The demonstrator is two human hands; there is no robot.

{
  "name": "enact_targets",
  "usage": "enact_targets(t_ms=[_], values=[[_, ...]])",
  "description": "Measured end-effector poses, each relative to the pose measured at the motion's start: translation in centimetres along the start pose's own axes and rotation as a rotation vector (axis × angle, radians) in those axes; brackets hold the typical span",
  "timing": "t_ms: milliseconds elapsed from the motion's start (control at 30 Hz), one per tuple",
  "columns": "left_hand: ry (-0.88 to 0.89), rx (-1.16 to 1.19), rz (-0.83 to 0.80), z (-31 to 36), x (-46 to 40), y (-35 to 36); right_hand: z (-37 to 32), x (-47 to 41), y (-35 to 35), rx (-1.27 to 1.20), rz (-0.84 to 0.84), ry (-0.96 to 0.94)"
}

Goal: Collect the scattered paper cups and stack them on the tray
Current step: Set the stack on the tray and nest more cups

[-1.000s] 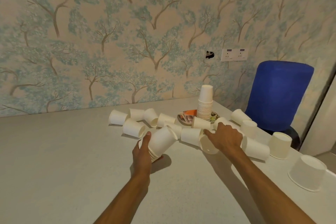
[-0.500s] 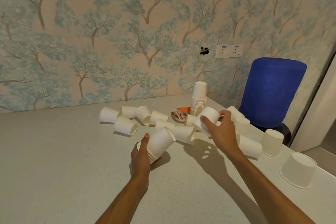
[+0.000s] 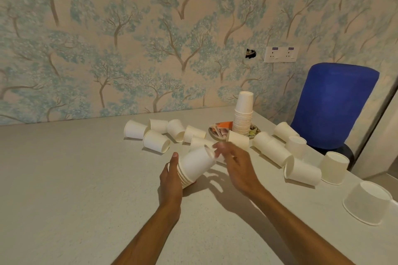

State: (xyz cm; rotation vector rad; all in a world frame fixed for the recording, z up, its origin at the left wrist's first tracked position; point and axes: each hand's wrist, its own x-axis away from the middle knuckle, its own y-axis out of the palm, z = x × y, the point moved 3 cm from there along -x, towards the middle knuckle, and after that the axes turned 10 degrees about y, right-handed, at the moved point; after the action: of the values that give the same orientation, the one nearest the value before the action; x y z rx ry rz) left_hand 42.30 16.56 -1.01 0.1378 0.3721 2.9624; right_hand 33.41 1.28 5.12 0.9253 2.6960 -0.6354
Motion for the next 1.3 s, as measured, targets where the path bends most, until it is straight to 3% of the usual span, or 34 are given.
enact_targets(t_ms=[100, 200, 267, 467, 567, 667, 767, 900, 1200, 1300], values=[[0.006, -0.025, -0.024, -0.1, -0.2, 0.1, 1.7, -1.8, -2.3, 0.420, 0.197, 0.029], [0.011, -0.030, -0.032, -0.2, -0.2, 0.1, 3.8, -3.1, -2.5, 0.808, 0.074, 0.111], [0.018, -0.040, -0.035, -0.4, -0.3, 0.1, 4.5, -3.4, -2.2, 0.862, 0.041, 0.118], [0.027, -0.032, -0.030, -0.5, -0.5, 0.0, 4.3, -3.4, -2.4, 0.688, 0.197, 0.245], [0.015, -0.022, -0.023, -0.8, -0.8, -0.1, 3.7, -3.6, -3.2, 0.265, 0.284, 0.380], [0.002, -0.012, -0.017, -0.8, -0.8, -0.1, 2.6, -3.5, -2.1, -0.290, 0.138, 0.476], [-0.002, 0.005, -0.022, -0.9, -0.8, 0.0, 0.8, -3.1, -0.6, -0.624, 0.017, 0.431], [-0.003, 0.006, -0.003, -0.9, -0.8, -0.1, -0.8, -2.2, 0.7, -0.679, 0.024, 0.310], [-0.013, 0.098, 0.013, -0.7, -0.7, -0.3, -2.2, -0.4, 1.3, -0.531, 0.141, 0.116], [-0.010, 0.113, 0.015, -0.8, -0.7, -0.3, -2.2, -0.2, 1.4, -0.460, 0.096, 0.079]])
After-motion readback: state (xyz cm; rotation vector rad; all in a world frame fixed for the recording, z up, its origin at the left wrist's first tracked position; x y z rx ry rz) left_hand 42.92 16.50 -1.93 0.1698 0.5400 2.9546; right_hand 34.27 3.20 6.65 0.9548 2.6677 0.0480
